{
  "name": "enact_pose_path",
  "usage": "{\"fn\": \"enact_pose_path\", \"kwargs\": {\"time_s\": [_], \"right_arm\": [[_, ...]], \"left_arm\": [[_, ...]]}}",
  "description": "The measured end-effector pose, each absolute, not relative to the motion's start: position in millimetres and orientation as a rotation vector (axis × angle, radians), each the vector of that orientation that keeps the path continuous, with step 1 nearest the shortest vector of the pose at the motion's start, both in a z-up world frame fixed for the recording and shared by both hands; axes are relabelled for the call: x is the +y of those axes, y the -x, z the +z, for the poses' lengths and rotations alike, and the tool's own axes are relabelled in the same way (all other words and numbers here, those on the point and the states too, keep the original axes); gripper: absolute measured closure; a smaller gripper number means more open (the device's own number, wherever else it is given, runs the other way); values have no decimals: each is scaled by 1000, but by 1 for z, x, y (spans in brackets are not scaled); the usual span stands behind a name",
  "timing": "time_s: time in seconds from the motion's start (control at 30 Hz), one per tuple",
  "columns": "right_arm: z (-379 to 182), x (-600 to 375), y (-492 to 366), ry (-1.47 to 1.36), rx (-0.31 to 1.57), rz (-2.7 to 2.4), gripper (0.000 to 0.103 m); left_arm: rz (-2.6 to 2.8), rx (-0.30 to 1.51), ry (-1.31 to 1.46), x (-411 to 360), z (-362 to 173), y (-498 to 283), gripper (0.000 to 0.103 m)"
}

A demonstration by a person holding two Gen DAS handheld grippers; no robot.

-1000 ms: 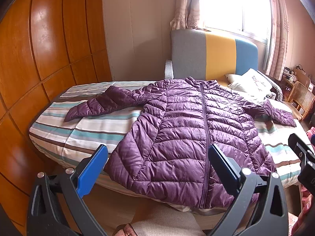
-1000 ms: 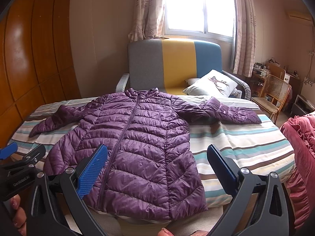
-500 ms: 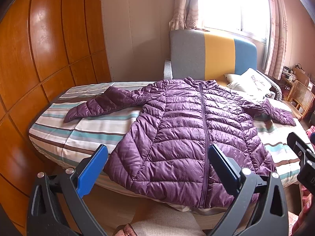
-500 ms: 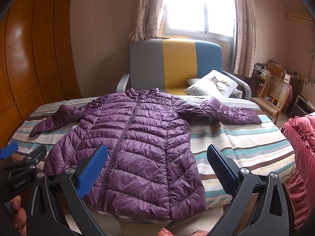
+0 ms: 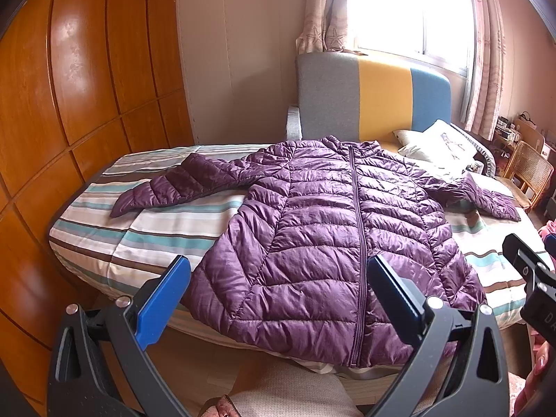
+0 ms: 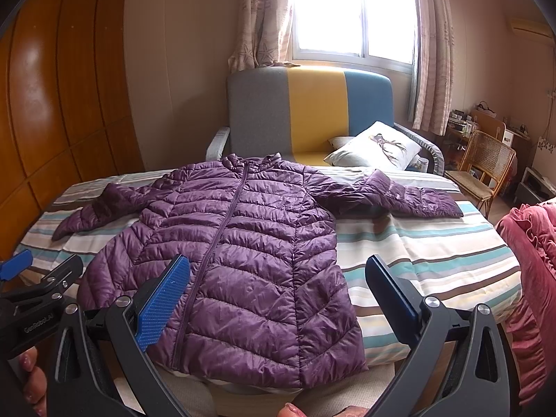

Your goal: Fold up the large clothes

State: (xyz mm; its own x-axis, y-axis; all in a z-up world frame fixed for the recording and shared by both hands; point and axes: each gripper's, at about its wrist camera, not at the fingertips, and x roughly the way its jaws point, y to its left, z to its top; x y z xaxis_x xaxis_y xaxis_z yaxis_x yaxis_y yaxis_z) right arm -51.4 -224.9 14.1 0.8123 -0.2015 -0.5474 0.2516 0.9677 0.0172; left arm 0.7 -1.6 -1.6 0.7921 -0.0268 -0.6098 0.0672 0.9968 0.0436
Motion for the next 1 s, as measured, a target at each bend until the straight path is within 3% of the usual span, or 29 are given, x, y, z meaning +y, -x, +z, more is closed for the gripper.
{"fn": "enact_pose_path", "kwargs": {"time_s": [1.0], "right_arm": [[7, -237, 41, -109, 610, -265, 3]], "left_arm": [[-70, 666, -71, -4, -11, -7, 2]]}}
